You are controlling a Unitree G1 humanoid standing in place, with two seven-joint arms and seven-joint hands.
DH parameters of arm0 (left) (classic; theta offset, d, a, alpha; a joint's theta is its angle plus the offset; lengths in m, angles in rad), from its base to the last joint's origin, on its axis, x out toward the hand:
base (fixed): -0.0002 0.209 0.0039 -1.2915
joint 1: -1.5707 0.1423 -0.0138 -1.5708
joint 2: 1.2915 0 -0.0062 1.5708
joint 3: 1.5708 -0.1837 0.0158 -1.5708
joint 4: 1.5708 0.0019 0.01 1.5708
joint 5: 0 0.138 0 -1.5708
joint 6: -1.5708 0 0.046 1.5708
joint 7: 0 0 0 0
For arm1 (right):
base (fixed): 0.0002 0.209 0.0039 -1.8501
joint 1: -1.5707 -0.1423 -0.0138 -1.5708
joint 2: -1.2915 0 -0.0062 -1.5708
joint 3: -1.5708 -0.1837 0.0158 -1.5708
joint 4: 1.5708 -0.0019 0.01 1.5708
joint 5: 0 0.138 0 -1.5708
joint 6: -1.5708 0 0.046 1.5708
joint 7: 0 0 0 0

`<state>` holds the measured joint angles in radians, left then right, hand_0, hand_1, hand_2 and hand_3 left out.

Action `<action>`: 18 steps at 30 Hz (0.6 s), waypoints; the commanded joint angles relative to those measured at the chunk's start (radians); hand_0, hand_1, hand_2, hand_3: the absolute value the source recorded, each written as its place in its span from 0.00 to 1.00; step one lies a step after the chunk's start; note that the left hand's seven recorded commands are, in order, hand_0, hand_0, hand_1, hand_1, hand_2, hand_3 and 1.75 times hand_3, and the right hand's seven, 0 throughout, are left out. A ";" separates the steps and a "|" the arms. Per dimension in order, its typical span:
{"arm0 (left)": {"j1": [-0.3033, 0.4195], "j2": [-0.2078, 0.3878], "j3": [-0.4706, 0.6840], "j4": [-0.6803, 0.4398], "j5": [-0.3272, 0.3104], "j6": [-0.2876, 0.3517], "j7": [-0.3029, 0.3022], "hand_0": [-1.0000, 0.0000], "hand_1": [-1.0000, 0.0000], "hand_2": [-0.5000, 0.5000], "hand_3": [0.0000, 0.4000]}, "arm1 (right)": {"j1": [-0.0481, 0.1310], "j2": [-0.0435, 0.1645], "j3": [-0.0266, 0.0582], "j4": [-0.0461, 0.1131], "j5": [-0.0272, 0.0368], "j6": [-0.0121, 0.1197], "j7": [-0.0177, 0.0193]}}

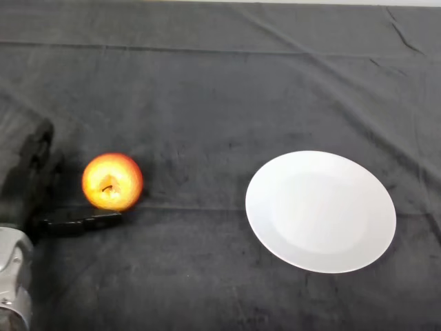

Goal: Move the apple to the plate

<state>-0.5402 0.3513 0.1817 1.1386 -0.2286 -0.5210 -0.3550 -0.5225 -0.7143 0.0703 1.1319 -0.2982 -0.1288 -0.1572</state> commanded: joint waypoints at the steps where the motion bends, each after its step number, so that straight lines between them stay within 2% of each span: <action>1: -0.034 -0.008 -0.025 -0.070 0.027 -0.022 -0.016 1.00 1.00 0.50 0.00 | 0.083 0.049 0.0213 0.026 -0.0195 0.021 0.0215; 18: -0.038 -0.053 -0.105 -0.060 0.074 -0.053 -0.039 1.00 1.00 0.50 0.00 | 0.084 0.049 0.0209 0.024 -0.0195 0.022 0.0218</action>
<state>-0.5428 0.3122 0.0949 1.1351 -0.1850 -0.5622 -0.3792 -0.5225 -0.7153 0.0687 1.1301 -0.2983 -0.1286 -0.1572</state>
